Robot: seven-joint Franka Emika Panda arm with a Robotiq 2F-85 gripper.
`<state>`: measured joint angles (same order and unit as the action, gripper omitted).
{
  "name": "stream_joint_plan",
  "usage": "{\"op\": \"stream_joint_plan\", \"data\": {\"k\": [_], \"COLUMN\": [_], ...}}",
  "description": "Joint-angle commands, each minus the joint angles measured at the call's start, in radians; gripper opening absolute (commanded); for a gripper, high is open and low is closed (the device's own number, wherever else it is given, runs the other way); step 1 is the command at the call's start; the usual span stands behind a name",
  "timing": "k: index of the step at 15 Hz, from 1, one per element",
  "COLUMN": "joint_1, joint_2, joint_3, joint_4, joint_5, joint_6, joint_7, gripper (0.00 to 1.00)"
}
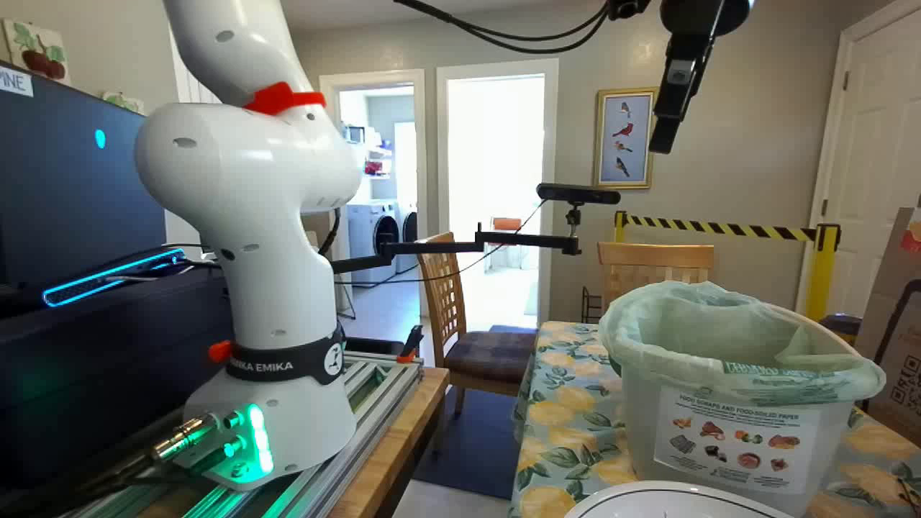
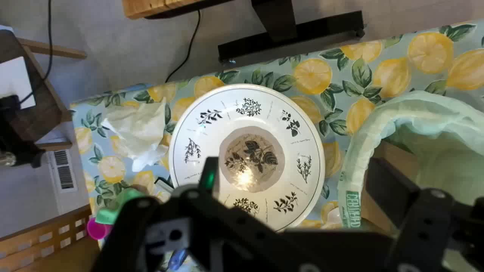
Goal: Use the white napkin to wipe the white bowl then throw it in the bin.
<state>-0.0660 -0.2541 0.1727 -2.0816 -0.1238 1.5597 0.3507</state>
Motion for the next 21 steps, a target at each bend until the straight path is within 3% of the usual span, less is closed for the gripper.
{"op": "stream_joint_plan", "data": {"k": [1,5,6,10,12,14,18,21], "joint_1": [0.032,0.032,0.018,-0.001,0.000,0.003,0.000,-0.003], "joint_2": [0.002,0.002,0.004,-0.008,-0.027,-0.052,-0.104,-0.139], "joint_3": [-0.029,-0.029,-0.011,-0.033,-0.054,-0.083,-0.147,-0.191], "joint_4": [0.002,0.002,-0.008,-0.073,-0.129,-0.190,-0.320,-0.414], "joint_5": [-0.006,-0.006,-0.096,-0.302,-0.352,-0.341,-0.211,-0.081], "joint_6": [-0.003,-0.003,0.001,0.088,0.199,0.346,0.638,0.790], "joint_7": [0.006,0.006,0.090,0.201,0.247,0.264,0.212,0.139], "gripper": [1.00,1.00,1.00,1.00,1.00,1.00,1.00,1.00]}}
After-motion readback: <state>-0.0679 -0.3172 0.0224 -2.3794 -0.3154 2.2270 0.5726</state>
